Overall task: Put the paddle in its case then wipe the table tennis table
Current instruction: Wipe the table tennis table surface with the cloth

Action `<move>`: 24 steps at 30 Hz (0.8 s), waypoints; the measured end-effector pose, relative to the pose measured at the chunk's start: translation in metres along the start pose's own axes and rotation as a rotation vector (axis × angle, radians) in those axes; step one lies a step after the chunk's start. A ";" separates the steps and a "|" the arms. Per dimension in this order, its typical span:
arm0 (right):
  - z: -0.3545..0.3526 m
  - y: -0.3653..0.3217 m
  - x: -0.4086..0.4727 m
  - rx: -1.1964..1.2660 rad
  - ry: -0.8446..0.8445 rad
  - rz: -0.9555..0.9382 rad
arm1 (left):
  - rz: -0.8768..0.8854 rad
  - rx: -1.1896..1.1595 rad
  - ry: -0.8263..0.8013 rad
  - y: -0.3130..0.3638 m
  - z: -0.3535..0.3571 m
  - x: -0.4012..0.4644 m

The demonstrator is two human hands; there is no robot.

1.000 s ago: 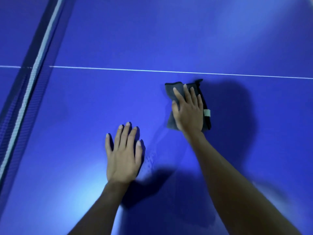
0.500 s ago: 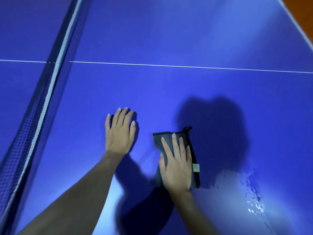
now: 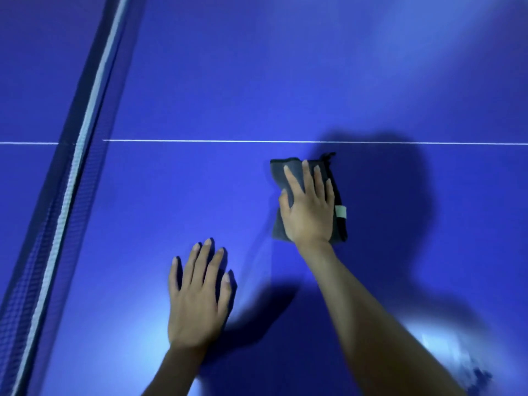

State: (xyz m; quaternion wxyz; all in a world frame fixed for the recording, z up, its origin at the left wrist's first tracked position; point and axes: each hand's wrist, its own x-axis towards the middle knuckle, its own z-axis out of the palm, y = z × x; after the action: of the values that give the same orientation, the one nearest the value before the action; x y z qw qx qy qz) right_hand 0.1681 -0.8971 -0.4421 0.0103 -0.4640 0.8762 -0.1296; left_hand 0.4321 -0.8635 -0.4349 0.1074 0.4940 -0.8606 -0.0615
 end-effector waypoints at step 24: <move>0.000 -0.055 -0.164 -0.002 -0.021 -0.045 | -0.037 -0.377 -0.025 -0.010 -0.011 0.001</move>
State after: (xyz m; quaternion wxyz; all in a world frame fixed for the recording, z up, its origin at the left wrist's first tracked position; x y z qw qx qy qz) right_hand 0.3062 -0.7928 -0.4457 0.0162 -0.4848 0.8657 -0.1237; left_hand 0.4421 -0.8696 -0.4265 0.1860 0.4801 -0.8259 -0.2297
